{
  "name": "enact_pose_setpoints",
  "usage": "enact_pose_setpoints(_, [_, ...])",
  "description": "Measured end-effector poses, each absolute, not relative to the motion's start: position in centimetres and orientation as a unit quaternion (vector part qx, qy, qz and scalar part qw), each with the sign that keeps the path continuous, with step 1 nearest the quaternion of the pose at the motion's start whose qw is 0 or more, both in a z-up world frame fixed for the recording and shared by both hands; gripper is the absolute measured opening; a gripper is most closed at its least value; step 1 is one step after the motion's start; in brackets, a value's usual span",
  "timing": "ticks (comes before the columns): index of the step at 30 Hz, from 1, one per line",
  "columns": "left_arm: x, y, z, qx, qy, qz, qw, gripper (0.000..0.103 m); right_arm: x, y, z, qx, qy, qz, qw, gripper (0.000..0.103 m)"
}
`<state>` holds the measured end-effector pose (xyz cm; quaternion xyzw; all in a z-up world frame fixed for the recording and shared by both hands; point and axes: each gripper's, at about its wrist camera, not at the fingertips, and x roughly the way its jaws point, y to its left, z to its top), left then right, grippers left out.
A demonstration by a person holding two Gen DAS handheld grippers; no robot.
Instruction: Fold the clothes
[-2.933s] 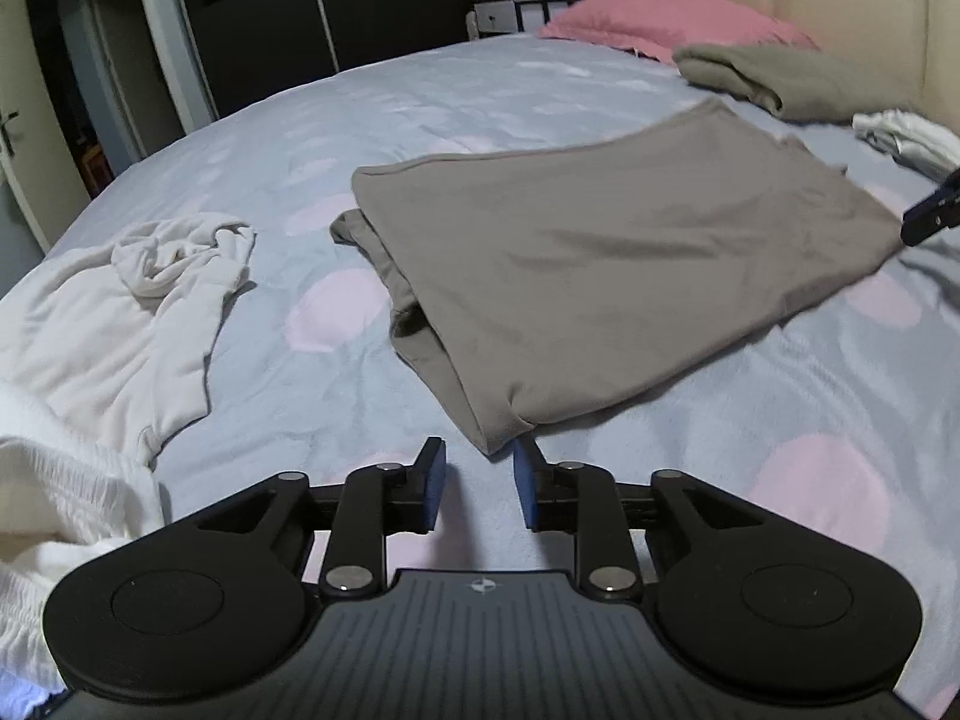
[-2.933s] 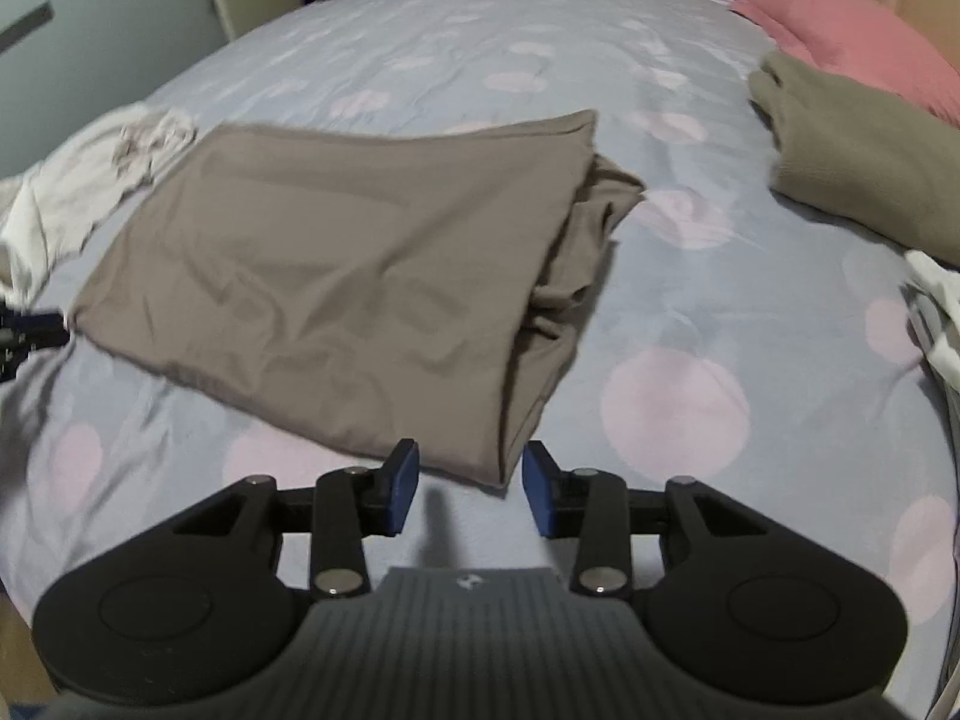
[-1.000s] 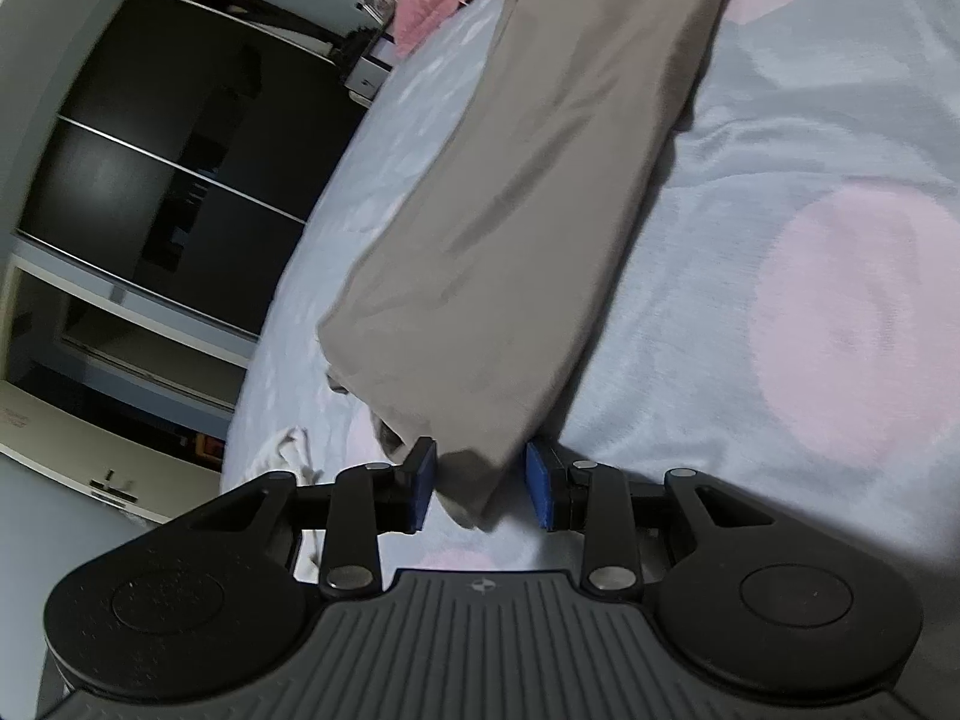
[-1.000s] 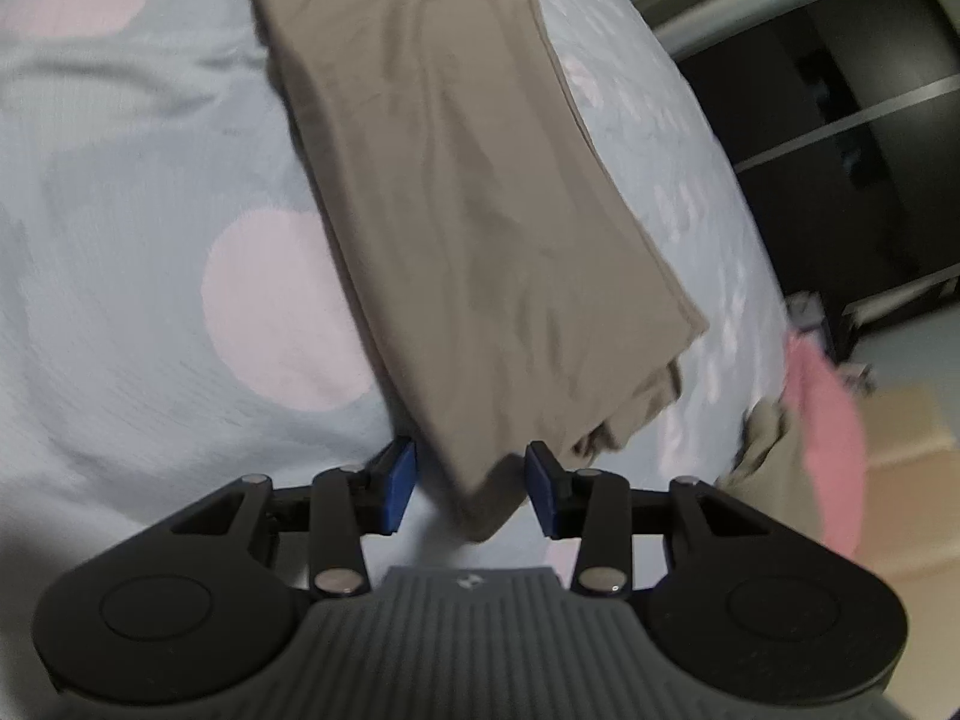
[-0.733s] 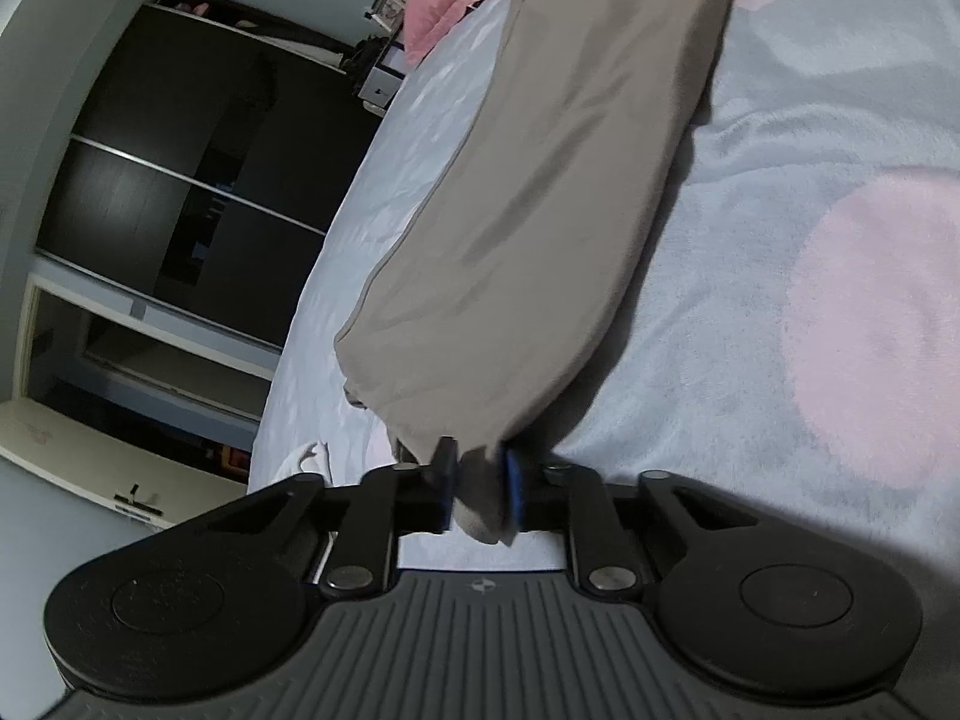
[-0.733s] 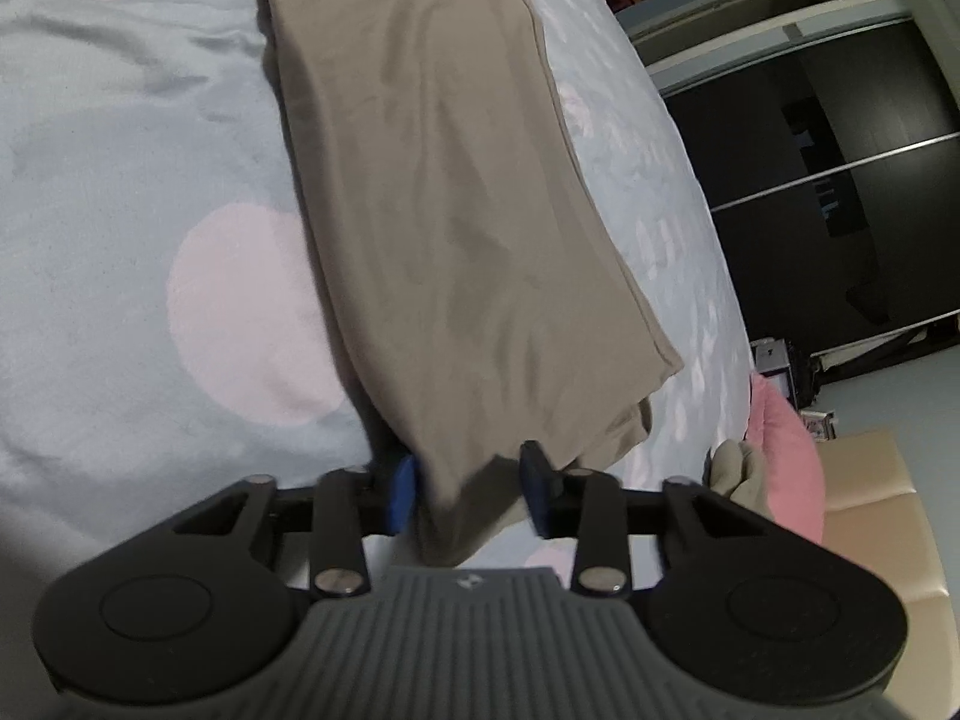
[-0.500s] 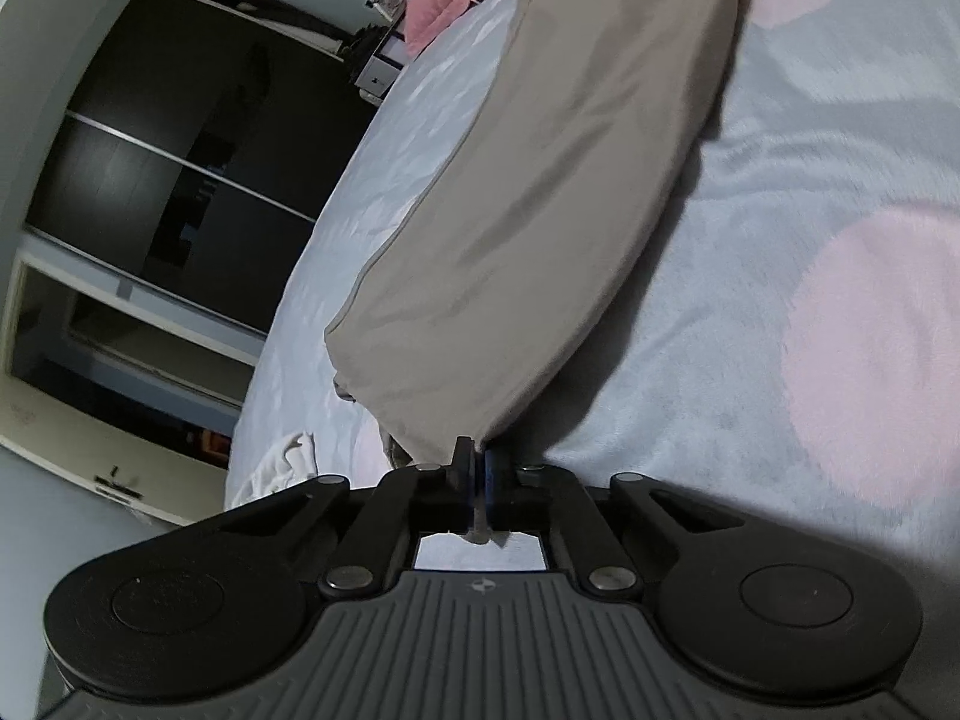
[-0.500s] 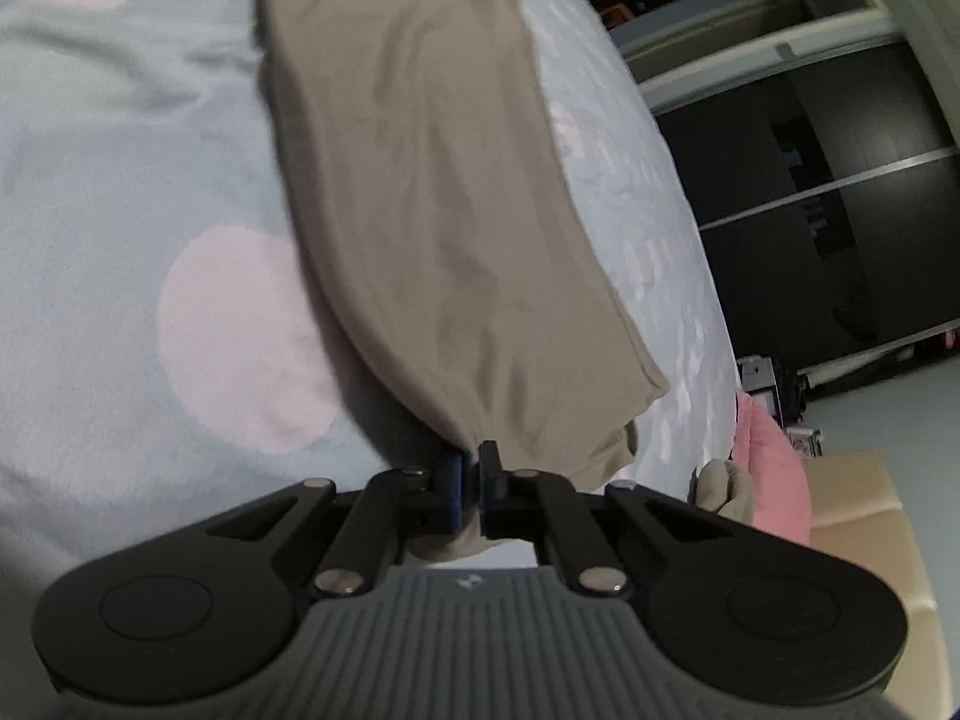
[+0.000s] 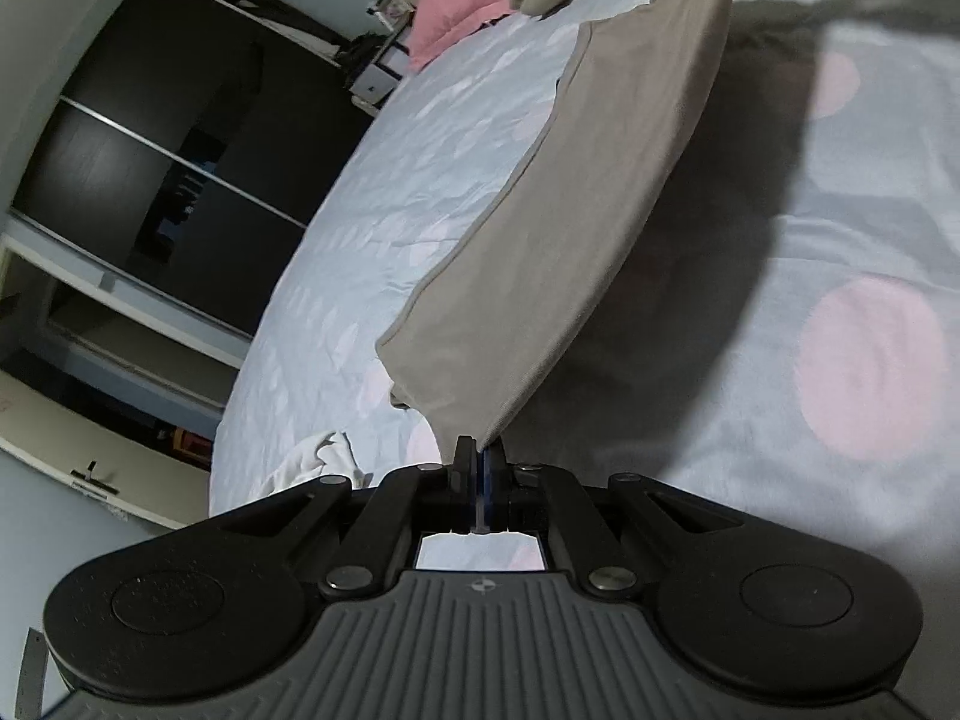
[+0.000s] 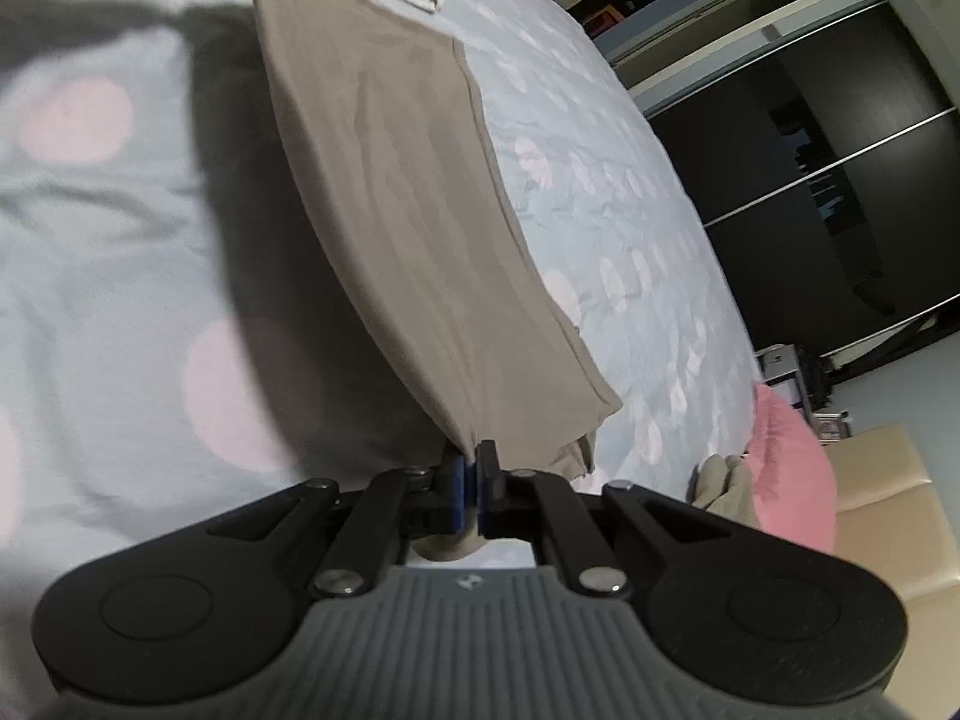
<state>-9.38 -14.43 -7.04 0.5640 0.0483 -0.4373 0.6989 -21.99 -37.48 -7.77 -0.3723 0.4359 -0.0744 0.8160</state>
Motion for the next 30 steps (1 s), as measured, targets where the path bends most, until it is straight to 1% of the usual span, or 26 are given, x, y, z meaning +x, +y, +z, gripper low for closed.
enact_pose_setpoints(5, [-10.4,-12.7,-5.0,0.58,0.063,-0.462,0.668,0.0,-23.8,-36.3,-5.5,-0.347,0.459,-0.031,0.817,0.004])
enact_pose_setpoints(9, [-12.1,-11.4,-5.5,0.604,0.079,-0.469,0.639,0.0,-25.0,-34.9,-4.8,-0.325,0.482,0.008,0.814,0.004])
enact_pose_setpoints(13, [-12.8,-10.6,-7.0,0.612,0.104,-0.476,0.623,0.0,-26.1,-33.2,-5.4,-0.325,0.5,0.036,0.802,0.004])
enact_pose_setpoints(18, [-11.8,-11.2,-9.1,0.6,0.165,-0.487,0.613,0.0,-26.2,-32.8,-7.8,-0.321,0.531,0.063,0.782,0.005])
enact_pose_setpoints(22, [-11.7,-11.3,-9.5,0.606,0.172,-0.483,0.608,0.004,-26.7,-32.5,-8.5,-0.322,0.541,0.081,0.773,0.007])
enact_pose_setpoints(24, [-11.8,-11.3,-9.2,0.603,0.177,-0.483,0.61,0.007,-26.7,-32.6,-8.2,-0.316,0.54,0.087,0.775,0.014])
enact_pose_setpoints(26, [-11.8,-11.3,-8.4,0.586,0.191,-0.487,0.619,0.012,-26.8,-32.7,-7.6,-0.308,0.533,0.087,0.784,0.019])
enact_pose_setpoints(29, [-11.5,-11.3,-6.9,0.552,0.216,-0.498,0.633,0.015,-26.8,-33.4,-5.7,-0.28,0.511,0.078,0.809,0.032])
enact_pose_setpoints(30, [-11.4,-11.2,-6.3,0.54,0.221,-0.502,0.638,0.016,-26.8,-33.7,-5.0,-0.271,0.504,0.07,0.817,0.034])
